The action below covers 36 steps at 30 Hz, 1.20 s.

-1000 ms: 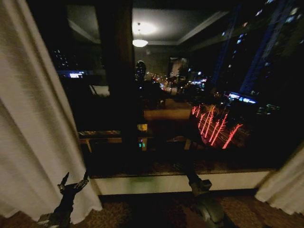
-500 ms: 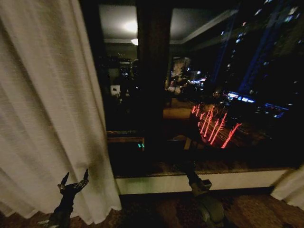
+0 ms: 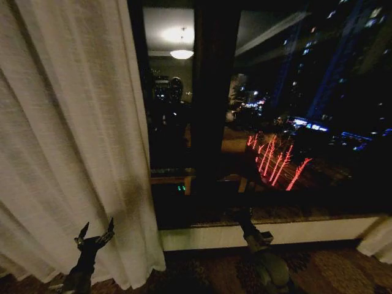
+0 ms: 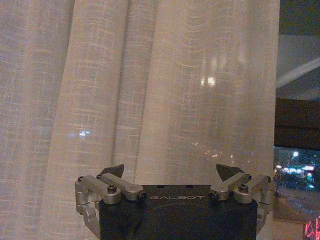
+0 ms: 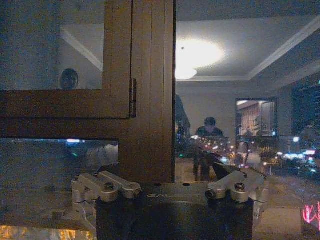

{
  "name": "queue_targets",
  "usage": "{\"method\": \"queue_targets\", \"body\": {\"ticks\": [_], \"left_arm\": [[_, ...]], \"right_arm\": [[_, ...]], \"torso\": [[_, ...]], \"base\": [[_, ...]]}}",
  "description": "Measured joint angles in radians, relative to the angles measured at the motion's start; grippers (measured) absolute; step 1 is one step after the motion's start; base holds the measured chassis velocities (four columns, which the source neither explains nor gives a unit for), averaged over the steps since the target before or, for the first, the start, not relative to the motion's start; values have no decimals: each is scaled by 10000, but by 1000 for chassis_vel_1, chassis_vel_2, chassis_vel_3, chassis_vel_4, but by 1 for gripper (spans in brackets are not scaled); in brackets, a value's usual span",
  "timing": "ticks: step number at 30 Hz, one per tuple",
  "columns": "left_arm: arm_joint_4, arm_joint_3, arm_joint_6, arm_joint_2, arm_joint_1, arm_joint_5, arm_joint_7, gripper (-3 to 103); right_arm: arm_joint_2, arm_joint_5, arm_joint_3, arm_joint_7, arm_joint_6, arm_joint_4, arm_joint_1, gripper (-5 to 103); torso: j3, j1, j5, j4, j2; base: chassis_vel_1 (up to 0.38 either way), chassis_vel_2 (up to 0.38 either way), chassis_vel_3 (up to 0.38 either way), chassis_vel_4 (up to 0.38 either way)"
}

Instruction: Open the curtains by pulling them apart, changing their state from closed to fully open.

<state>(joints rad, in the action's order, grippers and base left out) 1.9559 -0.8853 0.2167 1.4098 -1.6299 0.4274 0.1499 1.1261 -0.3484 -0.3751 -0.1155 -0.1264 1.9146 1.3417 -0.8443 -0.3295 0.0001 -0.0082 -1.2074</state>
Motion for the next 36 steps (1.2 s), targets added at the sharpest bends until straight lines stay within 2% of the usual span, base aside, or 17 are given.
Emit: {"method": "queue_targets", "body": {"ticks": [8, 18, 24, 36], "left_arm": [[0, -7, 0, -4, 0, 0, 0, 100], [0, -1, 0, 0, 0, 0, 1, 100], [0, -5, 0, -3, 0, 0, 1, 100], [0, -5, 0, -2, 0, 0, 0, 100]], "right_arm": [[4, 0, 3, 0, 0, 0, 0, 100], [2, 0, 1, -2, 0, 0, 0, 100], [5, 0, 5, -2, 0, 1, 0, 100], [2, 0, 4, -2, 0, 1, 0, 100]], "torso": [[0, 0, -5, 3, -1], [0, 0, 5, 1, 0], [0, 0, -14, 4, 0], [0, 0, 2, 1, 0]], "base": [[-40, -42, 34, 31], [-187, -191, 204, 199], [7, 10, -4, -9], [12, 23, -11, -18]]}}
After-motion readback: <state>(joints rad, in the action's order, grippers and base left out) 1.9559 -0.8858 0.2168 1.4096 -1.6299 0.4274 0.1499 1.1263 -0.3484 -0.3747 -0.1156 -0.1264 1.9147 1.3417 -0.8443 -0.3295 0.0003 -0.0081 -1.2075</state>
